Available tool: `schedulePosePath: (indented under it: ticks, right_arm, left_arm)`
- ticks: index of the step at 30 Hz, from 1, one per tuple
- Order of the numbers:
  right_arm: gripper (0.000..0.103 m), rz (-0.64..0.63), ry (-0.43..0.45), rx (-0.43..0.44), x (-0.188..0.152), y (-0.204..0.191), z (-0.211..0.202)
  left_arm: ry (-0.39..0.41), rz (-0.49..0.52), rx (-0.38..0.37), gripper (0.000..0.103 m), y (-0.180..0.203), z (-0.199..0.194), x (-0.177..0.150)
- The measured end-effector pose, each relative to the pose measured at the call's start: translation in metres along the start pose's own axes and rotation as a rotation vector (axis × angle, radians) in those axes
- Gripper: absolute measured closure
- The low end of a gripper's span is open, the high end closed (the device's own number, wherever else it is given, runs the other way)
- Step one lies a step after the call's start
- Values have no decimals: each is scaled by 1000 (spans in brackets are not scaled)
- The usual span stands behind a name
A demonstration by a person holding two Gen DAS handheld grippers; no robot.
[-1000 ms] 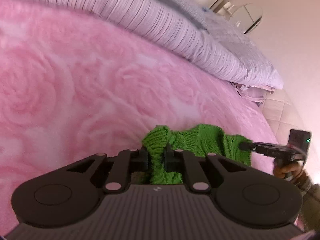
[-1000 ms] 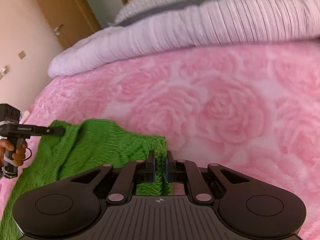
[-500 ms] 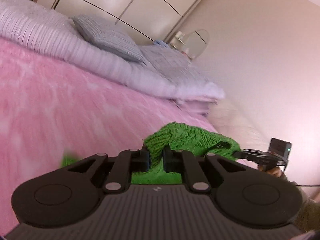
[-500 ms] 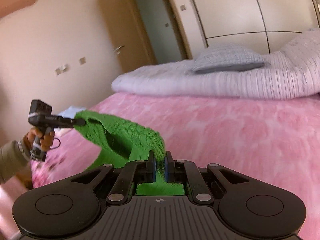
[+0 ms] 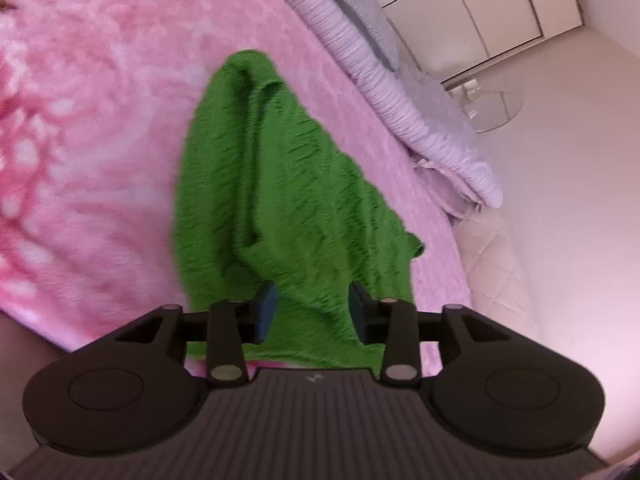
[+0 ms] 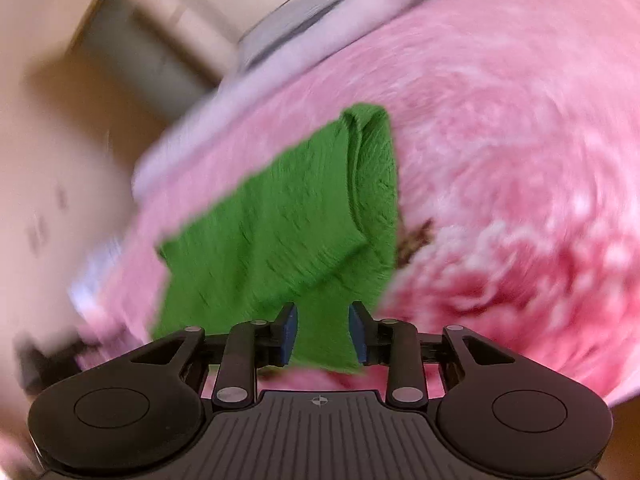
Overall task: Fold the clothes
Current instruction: 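Carry the hem over to the collar with both grippers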
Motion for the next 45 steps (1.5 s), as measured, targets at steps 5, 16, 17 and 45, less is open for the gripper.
schedulePosePath:
  ticks: [5, 16, 17, 45]
  right_arm:
    - [68, 256, 24, 71, 5, 6, 19]
    - [68, 499, 30, 60, 18, 37, 39]
    - [68, 516, 30, 60, 18, 39, 38]
    - [97, 103, 192, -40, 5, 8, 14]
  left_arm:
    - [28, -118, -7, 63, -8, 10, -2]
    - [58, -200, 3, 63, -33, 28, 4]
    - [58, -200, -3, 64, -34, 31, 6]
    - [62, 86, 131, 92, -36, 9, -20]
Point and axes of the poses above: each gripper's, at about its wrist camera, not at the fingertips, and z roughly the way its jaws point, y to its right, x to its top, the point moved 1 cm from there along z, roughly the way its jaws point, and after that the axes turned 6 degrees about -x, right-handed, at the moved point
